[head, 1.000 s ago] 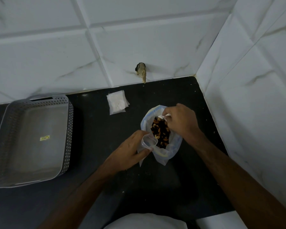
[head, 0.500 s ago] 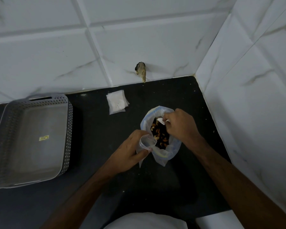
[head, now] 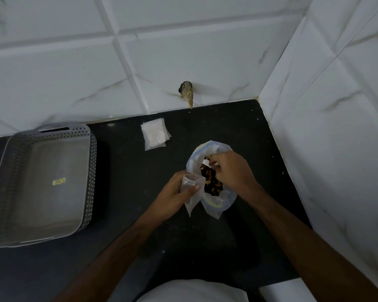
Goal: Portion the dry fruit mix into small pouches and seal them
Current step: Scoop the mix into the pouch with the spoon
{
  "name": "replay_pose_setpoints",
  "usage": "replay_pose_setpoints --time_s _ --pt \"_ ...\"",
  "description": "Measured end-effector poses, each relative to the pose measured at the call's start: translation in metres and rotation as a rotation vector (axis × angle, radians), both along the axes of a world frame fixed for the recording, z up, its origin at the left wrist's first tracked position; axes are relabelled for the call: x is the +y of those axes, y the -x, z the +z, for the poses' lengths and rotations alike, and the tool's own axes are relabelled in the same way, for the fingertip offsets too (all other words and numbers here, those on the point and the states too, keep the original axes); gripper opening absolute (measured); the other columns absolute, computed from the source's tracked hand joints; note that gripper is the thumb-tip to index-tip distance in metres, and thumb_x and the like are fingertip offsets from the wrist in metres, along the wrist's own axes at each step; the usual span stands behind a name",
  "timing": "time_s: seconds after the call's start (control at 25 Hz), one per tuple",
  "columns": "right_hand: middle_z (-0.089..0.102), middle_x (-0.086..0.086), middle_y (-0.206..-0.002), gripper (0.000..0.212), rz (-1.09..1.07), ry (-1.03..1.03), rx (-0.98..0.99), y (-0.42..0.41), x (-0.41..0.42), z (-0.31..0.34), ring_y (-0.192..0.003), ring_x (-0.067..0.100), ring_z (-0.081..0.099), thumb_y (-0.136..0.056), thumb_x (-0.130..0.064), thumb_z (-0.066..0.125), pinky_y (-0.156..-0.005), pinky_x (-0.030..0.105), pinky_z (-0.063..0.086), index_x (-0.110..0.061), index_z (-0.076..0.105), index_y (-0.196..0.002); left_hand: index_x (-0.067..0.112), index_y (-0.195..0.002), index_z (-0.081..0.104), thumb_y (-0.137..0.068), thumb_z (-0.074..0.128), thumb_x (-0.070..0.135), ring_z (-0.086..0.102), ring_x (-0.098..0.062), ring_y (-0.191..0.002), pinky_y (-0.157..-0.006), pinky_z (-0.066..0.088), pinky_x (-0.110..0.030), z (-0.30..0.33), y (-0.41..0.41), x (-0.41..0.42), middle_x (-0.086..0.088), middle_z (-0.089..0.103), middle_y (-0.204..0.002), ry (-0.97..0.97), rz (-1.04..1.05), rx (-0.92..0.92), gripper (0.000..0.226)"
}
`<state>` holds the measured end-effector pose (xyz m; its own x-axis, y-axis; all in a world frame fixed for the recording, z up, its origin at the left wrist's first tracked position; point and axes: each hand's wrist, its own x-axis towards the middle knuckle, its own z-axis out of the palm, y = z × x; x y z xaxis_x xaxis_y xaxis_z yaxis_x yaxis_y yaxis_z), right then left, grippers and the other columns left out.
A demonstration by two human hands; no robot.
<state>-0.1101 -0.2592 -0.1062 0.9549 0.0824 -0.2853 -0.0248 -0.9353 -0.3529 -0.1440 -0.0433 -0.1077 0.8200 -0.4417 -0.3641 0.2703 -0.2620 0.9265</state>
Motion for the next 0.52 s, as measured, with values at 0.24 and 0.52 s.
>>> replay_pose_setpoints --time_s 0.24,0.52 --pt "0.07 -0.014 -0.086 0.014 -0.145 -0.177 0.015 -0.001 0.002 0.011 -0.087 0.005 0.067 -0.089 -0.014 0.068 -0.089 0.031 0.057 -0.026 0.073 -0.091 0.034 -0.116 0.062 -0.097 0.066 0.028 0.063 -0.018 -0.114 -0.098 0.055 -0.044 0.0 0.003 0.002 -0.003 0.058 -0.124 -0.002 0.028 -0.008 0.02" --pt "0.062 -0.016 -0.081 0.015 -0.125 -0.105 0.078 0.0 0.003 0.011 -0.092 0.006 0.063 -0.092 -0.02 0.065 -0.1 0.038 0.049 -0.032 0.066 -0.084 0.037 -0.112 0.062 -0.098 0.062 0.026 0.062 -0.009 -0.113 -0.094 0.055 -0.033 0.013 0.004 0.004 0.001 0.055 -0.127 -0.01 0.089 -0.062 0.018"
